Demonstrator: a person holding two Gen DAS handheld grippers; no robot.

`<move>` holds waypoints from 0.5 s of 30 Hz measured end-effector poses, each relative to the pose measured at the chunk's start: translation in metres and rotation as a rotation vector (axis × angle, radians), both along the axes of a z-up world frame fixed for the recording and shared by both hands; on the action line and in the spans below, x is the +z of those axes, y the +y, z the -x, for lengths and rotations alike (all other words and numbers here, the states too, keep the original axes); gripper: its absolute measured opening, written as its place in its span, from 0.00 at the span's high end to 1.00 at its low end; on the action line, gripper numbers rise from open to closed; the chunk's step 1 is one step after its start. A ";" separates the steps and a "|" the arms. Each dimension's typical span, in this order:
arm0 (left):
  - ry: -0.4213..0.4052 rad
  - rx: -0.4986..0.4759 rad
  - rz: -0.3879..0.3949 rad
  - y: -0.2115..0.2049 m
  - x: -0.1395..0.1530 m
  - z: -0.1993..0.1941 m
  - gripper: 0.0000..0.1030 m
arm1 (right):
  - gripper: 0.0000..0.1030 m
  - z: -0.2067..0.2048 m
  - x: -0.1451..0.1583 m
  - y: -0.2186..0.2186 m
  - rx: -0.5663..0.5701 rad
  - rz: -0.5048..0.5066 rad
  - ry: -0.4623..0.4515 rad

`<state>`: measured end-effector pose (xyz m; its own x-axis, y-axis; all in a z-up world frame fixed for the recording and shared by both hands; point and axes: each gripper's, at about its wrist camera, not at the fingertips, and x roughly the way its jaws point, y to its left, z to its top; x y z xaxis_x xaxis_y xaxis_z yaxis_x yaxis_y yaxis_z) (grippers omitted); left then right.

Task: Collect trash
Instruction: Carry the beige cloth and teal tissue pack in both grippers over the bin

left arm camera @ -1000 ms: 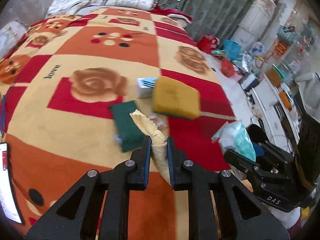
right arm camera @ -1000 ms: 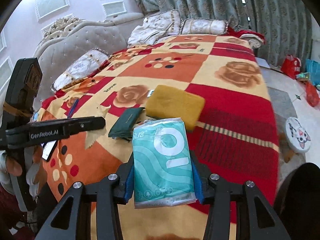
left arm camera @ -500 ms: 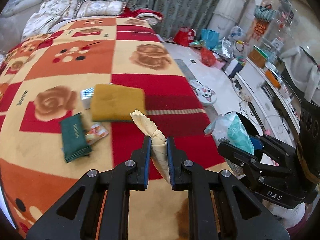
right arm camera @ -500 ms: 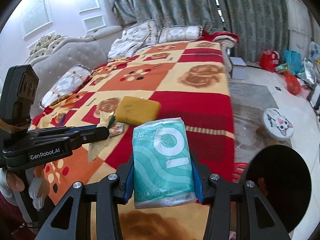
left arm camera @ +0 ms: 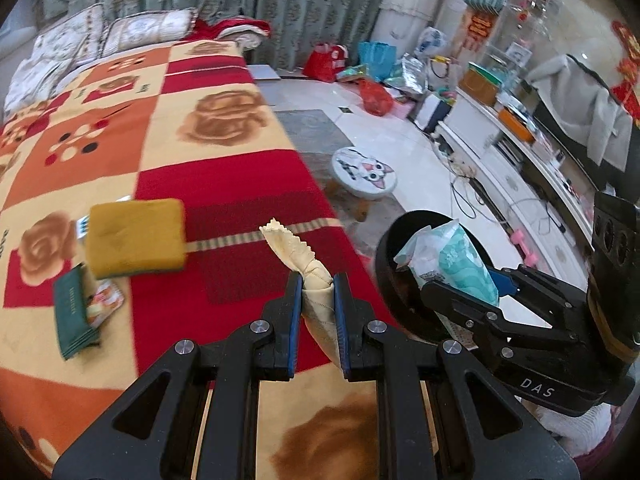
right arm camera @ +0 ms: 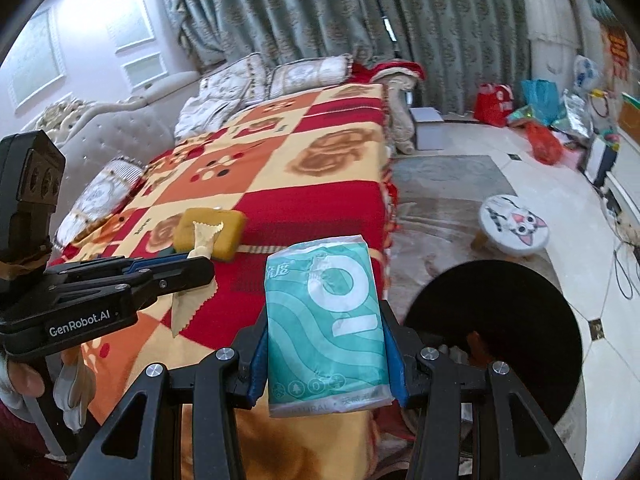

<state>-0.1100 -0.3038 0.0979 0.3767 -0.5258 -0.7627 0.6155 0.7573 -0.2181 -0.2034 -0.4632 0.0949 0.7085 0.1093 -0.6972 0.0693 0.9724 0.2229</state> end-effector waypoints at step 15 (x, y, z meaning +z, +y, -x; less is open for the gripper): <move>0.019 -0.112 -0.002 -0.067 -0.009 0.010 0.87 | 0.56 0.029 -0.012 -0.066 -0.166 -0.042 0.023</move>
<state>-0.1197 -0.3704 0.0886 0.3013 -0.5622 -0.7701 0.6921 0.6845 -0.2290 -0.2320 -0.5294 0.0831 0.7029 0.0216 -0.7109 0.2336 0.9371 0.2595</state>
